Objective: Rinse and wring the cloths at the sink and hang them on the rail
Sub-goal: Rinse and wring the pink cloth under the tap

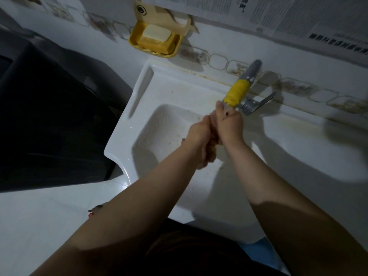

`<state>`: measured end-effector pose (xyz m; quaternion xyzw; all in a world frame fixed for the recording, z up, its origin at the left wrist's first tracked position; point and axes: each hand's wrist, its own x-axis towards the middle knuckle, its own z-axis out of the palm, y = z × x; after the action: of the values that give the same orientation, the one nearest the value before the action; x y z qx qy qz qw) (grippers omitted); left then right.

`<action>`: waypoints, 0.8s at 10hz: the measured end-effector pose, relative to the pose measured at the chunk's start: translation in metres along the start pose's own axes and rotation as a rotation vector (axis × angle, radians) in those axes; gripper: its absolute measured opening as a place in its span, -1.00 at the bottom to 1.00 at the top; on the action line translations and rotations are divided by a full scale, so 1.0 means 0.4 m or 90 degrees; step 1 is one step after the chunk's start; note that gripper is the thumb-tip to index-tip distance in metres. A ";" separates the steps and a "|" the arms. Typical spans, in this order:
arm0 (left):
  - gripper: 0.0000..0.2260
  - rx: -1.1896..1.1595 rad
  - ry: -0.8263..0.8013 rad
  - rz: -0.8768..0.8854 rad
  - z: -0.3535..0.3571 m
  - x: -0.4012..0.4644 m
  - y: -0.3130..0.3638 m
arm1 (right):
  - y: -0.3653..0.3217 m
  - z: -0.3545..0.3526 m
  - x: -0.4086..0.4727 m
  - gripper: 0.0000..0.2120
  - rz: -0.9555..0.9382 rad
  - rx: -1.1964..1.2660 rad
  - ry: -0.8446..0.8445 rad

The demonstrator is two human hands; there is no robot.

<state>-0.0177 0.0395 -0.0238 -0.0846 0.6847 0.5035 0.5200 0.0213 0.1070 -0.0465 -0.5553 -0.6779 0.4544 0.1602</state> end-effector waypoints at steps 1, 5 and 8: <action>-0.58 -0.041 0.045 0.040 -0.013 0.037 0.026 | -0.009 0.022 -0.041 -0.68 -0.048 0.023 -0.046; -0.51 0.065 0.010 0.044 -0.006 0.022 0.031 | 0.008 0.007 -0.024 -0.63 -0.011 -0.003 -0.021; -0.50 -0.019 -0.128 -0.073 -0.019 0.038 -0.003 | 0.019 -0.004 0.005 -0.65 0.047 0.000 -0.077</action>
<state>-0.0284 0.0392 -0.0369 -0.0809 0.6155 0.4890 0.6128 0.0265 0.1092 -0.0523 -0.5515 -0.6652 0.4927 0.1025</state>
